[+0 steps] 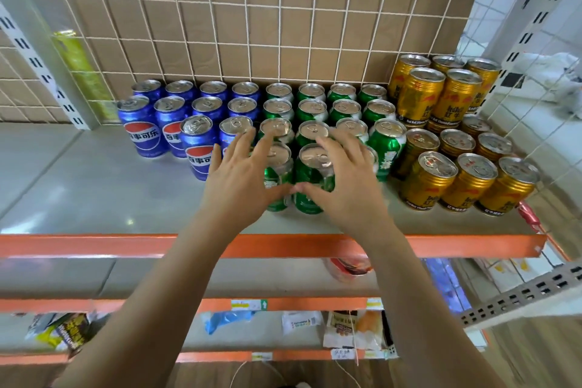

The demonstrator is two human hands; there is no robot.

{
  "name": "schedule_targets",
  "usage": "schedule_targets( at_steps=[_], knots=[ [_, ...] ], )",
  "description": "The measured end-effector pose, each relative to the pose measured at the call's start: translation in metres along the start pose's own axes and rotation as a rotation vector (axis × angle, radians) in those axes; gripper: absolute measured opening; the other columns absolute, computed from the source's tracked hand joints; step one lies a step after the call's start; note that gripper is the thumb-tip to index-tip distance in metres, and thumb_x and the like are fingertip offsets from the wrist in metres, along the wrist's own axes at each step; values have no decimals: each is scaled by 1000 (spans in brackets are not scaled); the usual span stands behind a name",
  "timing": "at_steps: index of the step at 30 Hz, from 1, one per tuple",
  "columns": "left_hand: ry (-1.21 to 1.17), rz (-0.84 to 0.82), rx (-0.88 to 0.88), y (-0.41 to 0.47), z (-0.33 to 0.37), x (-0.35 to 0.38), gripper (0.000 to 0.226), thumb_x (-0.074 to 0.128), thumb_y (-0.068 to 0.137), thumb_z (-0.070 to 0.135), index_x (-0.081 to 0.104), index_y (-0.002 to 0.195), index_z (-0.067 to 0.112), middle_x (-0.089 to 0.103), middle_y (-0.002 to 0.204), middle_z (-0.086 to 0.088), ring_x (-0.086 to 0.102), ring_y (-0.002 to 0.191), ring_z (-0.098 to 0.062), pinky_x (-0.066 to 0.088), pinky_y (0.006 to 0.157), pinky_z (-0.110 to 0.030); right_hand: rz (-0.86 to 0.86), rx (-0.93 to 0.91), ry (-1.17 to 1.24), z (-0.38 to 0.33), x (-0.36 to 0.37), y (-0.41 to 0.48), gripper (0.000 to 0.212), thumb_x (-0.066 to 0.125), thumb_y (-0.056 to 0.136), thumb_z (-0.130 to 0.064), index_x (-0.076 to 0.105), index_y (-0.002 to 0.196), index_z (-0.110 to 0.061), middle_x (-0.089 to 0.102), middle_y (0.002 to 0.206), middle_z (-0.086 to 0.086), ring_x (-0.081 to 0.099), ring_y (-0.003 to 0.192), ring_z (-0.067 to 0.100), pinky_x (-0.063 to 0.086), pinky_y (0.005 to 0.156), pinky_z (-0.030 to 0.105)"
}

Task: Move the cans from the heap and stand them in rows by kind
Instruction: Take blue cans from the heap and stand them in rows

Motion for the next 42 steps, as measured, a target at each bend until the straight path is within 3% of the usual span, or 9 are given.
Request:
schedule_targets(
  at_steps=[5,11,17,27,32,37,42],
  knots=[
    [60,73,-191,-43,-68,-28,76,52,82,62,26,145,28,28,152,-5,31,135,-32,26,108,-47,-50,-141,15,-65,42,-8,65,72,77,-37,49,132,-11,42,141,9,31,135,29,27,111,41],
    [-23,102,-536,-135,-202,-72,72,58,82,54,33,143,24,35,146,-10,36,131,-35,33,106,-48,-158,-195,-5,-145,101,-33,56,73,78,-29,54,126,-7,49,132,13,42,124,32,33,107,42],
    [-79,217,-737,-251,-294,-117,65,66,81,39,41,137,18,42,140,-14,44,124,-38,39,99,-48,-205,-281,-8,-235,158,-62,50,77,73,-21,60,116,-3,56,121,20,51,113,40,39,100,48],
    [-110,389,-1072,-416,-411,-177,50,63,82,40,53,126,18,52,126,-16,49,115,-38,42,94,-47,-314,-424,97,-360,246,-105,50,65,72,-30,59,114,-5,60,111,16,55,104,38,32,93,34],
    [-141,418,-1147,-438,-451,-188,55,60,85,42,48,134,21,50,132,-10,47,121,-31,41,98,-40,-374,-457,144,-406,273,-98,47,75,76,-23,59,117,-7,58,115,16,50,109,34,30,93,27],
    [-116,407,-1278,-441,-495,-191,54,55,86,49,46,134,26,47,134,-5,54,111,-31,46,90,-44,-405,-568,220,-466,310,-71,40,77,74,-17,61,110,-12,61,109,8,52,103,29,30,87,25],
    [-96,327,-1298,-415,-544,-209,49,51,88,49,47,133,28,49,131,-3,50,116,-27,44,91,-39,-572,-690,194,-526,369,-37,40,72,78,-33,62,113,-15,63,107,5,56,101,29,42,89,37]
  ],
)
Point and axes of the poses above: each hand's wrist, its own y-axis towards the middle knuckle, its own x-axis out of the palm, z = x × y, the point moved 6 cm from there along y, towards the middle knuckle
